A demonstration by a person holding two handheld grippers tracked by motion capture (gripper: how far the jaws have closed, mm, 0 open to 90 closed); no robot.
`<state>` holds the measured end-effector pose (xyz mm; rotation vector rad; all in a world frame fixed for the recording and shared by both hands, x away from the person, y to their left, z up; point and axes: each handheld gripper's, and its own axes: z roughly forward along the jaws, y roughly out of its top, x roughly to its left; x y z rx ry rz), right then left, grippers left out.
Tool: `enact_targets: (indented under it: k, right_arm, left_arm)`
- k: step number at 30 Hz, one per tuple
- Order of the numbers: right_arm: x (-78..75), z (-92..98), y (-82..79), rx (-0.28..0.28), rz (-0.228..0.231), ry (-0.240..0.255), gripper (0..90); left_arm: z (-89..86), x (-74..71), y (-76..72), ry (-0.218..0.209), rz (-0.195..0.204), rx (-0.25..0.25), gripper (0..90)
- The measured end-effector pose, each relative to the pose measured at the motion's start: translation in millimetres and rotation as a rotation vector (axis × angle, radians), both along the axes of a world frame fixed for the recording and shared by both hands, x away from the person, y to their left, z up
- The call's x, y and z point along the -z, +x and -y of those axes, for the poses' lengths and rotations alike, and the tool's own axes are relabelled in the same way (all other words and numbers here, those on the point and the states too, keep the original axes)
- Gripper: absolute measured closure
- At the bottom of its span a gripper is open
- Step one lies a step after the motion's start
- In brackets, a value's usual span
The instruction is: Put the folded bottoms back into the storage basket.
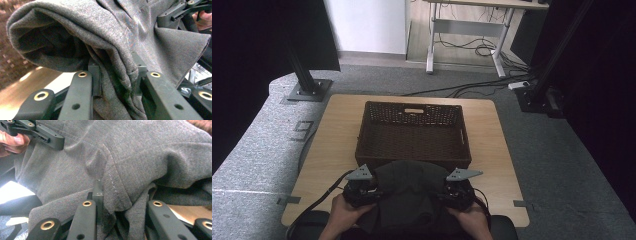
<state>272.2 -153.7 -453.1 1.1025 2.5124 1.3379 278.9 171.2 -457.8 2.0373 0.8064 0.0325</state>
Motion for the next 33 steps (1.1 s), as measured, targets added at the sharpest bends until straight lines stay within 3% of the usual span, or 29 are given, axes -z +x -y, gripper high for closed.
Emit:
enact_targets:
  k: [17,33]
  right_arm:
    - [-48.5,1.8,15.4,-0.004,0.094,0.020,70.3]
    - [-100.7,3.3,48.2,0.000,0.186,0.033,70.3]
  left_arm:
    - [2.1,-49.9,12.5,0.010,0.097,-0.011,70.0]
    - [2.9,-108.1,48.4,-0.001,0.171,-0.024,70.0]
